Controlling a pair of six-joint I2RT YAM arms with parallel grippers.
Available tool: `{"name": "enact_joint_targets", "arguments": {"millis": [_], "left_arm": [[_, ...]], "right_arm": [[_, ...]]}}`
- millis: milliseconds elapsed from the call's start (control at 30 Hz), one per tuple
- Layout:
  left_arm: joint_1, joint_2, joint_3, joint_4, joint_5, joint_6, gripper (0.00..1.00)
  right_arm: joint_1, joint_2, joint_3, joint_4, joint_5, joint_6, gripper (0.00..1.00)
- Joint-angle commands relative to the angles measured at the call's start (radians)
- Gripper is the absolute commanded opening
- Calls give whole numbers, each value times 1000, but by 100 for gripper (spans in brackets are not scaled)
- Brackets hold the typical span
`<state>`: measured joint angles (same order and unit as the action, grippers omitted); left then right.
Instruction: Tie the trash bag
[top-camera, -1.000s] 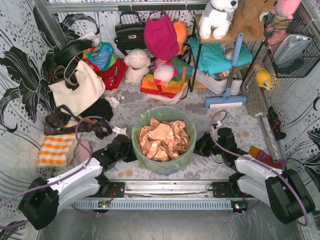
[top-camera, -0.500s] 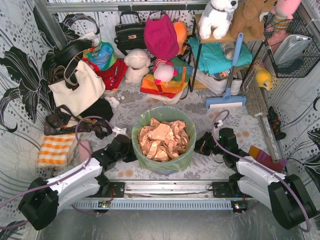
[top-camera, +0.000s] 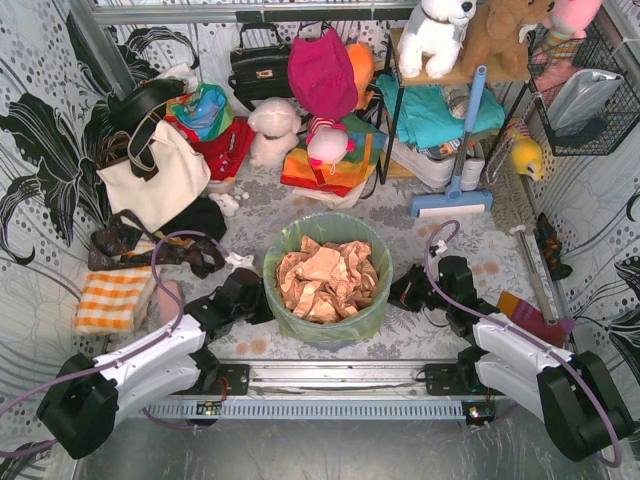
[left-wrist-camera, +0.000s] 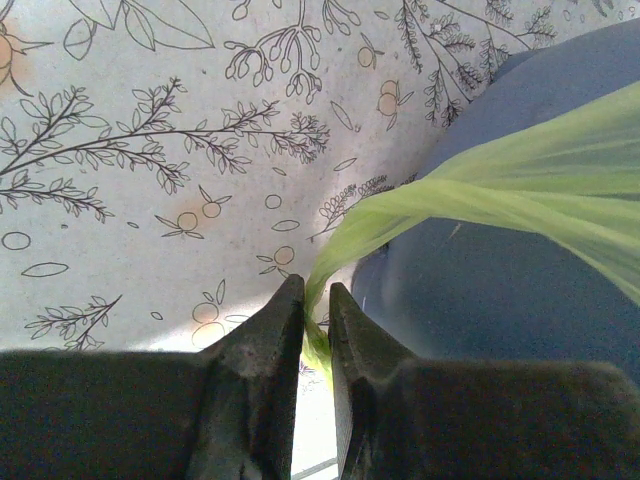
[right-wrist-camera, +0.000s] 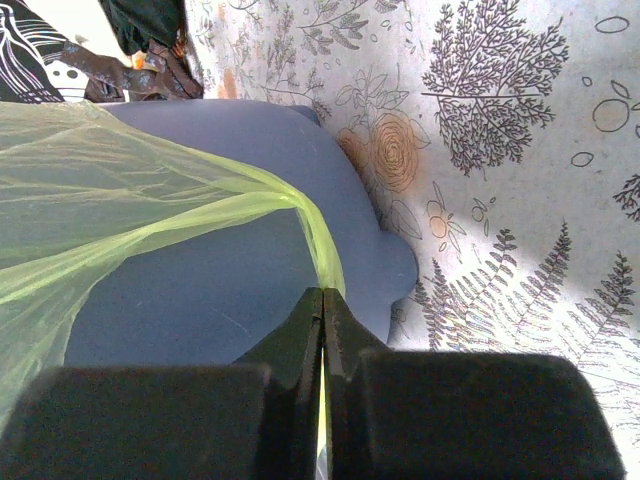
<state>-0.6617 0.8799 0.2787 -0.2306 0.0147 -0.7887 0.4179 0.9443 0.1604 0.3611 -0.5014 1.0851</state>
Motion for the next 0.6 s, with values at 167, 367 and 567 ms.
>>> {"name": "enact_joint_targets", "arguments": {"millis": [167,367,567], "left_arm": [[-7,-18,24,25,-22,25,24],[-8,-7,32,23,-21,32,25],[-8,-9,30,28,-23,34,25]], "right_arm": [[7,19,9,3,17,3,0],[7,23,3,2,36,7,0],[7,42,10,6,36,6,0]]}}
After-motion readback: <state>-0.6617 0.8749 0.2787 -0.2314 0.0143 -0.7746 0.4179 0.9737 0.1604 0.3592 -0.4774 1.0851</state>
